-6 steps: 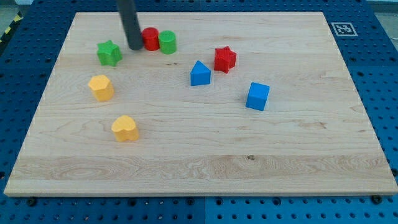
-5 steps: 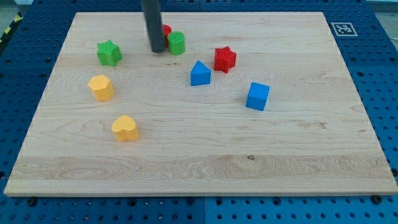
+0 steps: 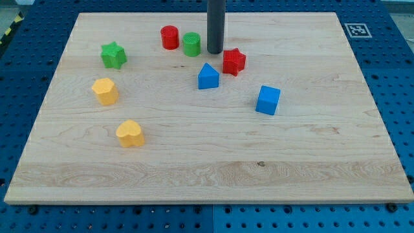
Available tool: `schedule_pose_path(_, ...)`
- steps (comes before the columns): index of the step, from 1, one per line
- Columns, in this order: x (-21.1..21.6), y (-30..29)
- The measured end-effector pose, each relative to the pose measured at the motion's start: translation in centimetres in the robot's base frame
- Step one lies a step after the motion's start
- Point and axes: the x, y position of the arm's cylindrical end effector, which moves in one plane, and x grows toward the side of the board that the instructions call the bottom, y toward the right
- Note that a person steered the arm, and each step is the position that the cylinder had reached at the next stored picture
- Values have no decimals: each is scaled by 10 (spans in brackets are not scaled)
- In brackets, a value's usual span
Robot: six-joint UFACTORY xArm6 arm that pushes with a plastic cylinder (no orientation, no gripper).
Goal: Slide the green circle towards the red circle to the top left
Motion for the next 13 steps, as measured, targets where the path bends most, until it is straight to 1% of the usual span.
schedule_pose_path(1, -7, -34)
schedule_pose_path(3, -59, -68)
schedule_pose_path(4, -58, -72)
schedule_pose_path(5, -52, -50)
schedule_pose_path(6, -24, -32)
schedule_pose_path(7, -7, -32)
schedule_pose_path(8, -7, -35)
schedule_pose_path(9, -7, -62)
schedule_pose_path(10, -17, -83)
schedule_pose_path(12, -55, -95)
schedule_pose_path(13, -56, -108)
